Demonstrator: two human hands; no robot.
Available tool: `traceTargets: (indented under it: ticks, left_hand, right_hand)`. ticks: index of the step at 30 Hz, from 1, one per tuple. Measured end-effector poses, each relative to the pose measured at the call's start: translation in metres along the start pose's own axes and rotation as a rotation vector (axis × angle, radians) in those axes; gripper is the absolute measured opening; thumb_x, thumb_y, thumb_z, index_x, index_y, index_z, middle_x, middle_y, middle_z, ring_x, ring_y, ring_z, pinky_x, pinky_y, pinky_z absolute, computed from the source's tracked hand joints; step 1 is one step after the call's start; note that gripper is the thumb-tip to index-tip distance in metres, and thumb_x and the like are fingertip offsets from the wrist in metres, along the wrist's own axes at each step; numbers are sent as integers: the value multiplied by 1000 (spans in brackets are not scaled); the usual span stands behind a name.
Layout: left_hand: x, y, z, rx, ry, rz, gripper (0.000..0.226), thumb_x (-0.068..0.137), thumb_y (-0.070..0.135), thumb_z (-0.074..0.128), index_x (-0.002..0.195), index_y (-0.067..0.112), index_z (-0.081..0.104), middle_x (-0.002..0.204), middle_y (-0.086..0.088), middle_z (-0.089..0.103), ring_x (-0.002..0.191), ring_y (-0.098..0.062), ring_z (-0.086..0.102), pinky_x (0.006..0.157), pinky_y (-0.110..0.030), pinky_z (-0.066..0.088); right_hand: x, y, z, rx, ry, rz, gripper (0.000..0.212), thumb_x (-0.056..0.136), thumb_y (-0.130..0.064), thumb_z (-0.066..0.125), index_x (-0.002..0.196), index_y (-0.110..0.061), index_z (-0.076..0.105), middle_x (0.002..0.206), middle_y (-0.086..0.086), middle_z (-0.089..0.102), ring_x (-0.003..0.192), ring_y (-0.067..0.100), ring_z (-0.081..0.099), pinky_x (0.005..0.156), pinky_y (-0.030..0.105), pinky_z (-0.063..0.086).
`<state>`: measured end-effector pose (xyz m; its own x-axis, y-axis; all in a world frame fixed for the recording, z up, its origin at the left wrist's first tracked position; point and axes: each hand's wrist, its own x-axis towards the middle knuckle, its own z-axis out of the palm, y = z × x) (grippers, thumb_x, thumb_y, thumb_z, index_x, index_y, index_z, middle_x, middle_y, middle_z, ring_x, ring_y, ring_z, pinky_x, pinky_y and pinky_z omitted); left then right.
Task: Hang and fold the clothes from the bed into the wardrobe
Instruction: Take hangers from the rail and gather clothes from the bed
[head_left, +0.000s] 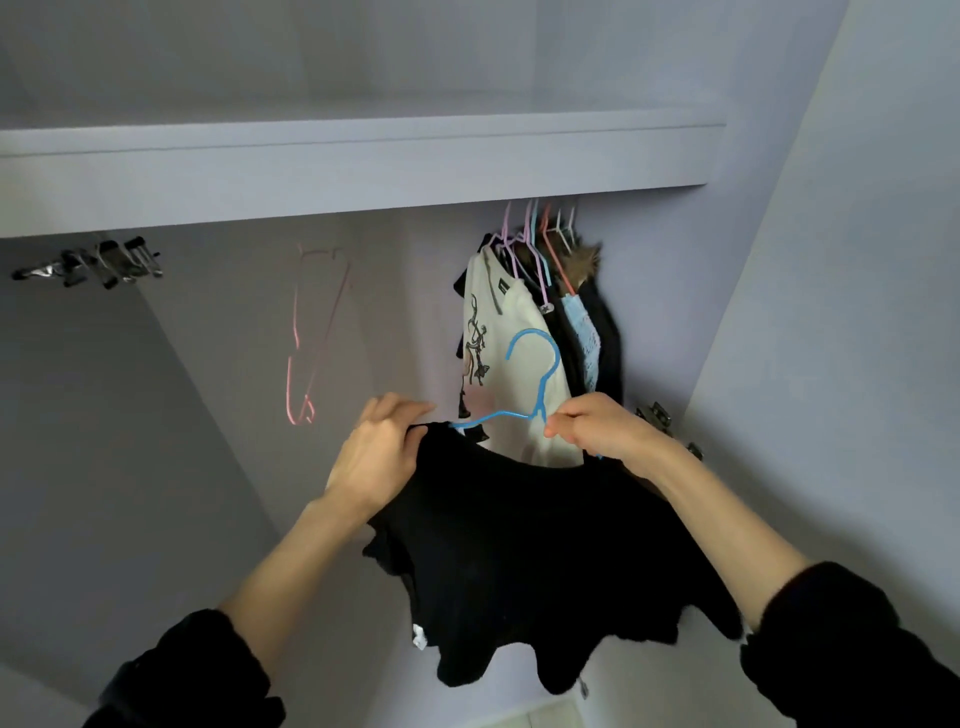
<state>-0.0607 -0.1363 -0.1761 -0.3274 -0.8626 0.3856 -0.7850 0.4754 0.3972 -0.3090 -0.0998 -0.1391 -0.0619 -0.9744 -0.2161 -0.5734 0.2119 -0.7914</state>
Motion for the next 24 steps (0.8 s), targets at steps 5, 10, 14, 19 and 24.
traceTargets:
  ticks: [5, 10, 14, 19, 24]
  left_hand:
    - [19, 11, -27, 156, 258, 257, 44, 83, 4, 41, 124, 12, 52, 130, -17, 48, 122, -34, 40, 93, -52, 46]
    - [52, 26, -61, 510, 372, 417, 80, 72, -6, 59, 144, 13, 30, 152, -18, 19, 141, -42, 8, 112, -61, 13]
    - [69, 17, -72, 703, 383, 338, 104, 63, -4, 67, 149, 18, 13, 155, -13, 8, 143, -37, 5, 109, -63, -2]
    - [59, 27, -83, 659, 577, 449, 81, 71, -3, 52, 146, 10, 24, 153, -8, 23, 142, -30, 20, 114, -56, 12]
    - [79, 8, -98, 760, 604, 291, 88, 69, -5, 50, 149, 10, 17, 156, -7, 13, 143, -34, 6, 115, -50, 1]
  right_hand:
    - [28, -10, 16, 558, -122, 203, 21, 92, 1, 46, 78, -1, 63, 60, 2, 47, 54, 11, 33, 45, 19, 27]
    - [57, -53, 21, 920, -193, 158, 25, 93, 6, 36, 83, 0, 58, 71, 5, 47, 59, 12, 38, 47, 19, 36]
    - [88, -70, 4, 959, -171, 120, 22, 96, 2, 40, 86, -4, 59, 76, 3, 50, 63, 13, 43, 57, 22, 37]
    - [126, -100, -24, 1031, -97, -9, 24, 96, 3, 39, 82, -5, 57, 71, 3, 57, 55, 11, 44, 49, 18, 37]
    - [163, -123, -36, 1011, -40, -77, 23, 97, 2, 39, 84, -7, 55, 84, 3, 52, 61, 10, 38, 43, 15, 36]
